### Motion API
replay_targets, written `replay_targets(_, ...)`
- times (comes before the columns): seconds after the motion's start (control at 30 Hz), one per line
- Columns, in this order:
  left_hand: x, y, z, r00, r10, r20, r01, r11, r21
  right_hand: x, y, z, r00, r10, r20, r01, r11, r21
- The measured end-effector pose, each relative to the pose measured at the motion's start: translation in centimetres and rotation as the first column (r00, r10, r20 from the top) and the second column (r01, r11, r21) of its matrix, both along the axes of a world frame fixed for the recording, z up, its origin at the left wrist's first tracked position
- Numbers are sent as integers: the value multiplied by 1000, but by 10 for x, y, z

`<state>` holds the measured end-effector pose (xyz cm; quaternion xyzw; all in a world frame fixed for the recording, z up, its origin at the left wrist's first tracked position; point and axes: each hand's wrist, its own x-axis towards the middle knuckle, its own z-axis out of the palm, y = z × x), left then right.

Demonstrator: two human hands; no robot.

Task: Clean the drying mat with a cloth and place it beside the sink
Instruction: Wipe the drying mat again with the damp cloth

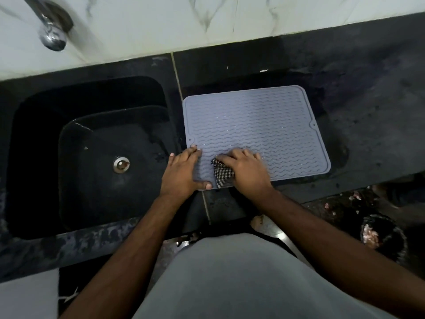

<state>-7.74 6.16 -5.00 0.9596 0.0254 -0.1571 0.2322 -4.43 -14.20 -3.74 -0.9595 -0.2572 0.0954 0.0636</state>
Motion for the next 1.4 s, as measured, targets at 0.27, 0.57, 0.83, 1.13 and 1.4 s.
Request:
replay_targets(0.27,3,-11,5,999,24,-42,-21,997,78,-2,-10,1,975,216,46,-211,974,-86)
replay_targets(0.57,2,-12,4,999,24,-49,-21,998,65,12,-63,33,994,61,93,-24,935,-353)
replay_targets(0.83,4,-10,1,999,25,-36,-23,999,41,-12,-10,30,997,-62,-41,66,991,118)
replay_targets(1.13,-1,1,-11,999,-35,15,34,998,54,-32,13,-24,968,214,134,-220,975,32)
replay_targets(1.4,-4,1,-11,1000,-16,-20,16,1000,12,-8,-66,9,988,138,70,-122,973,-196)
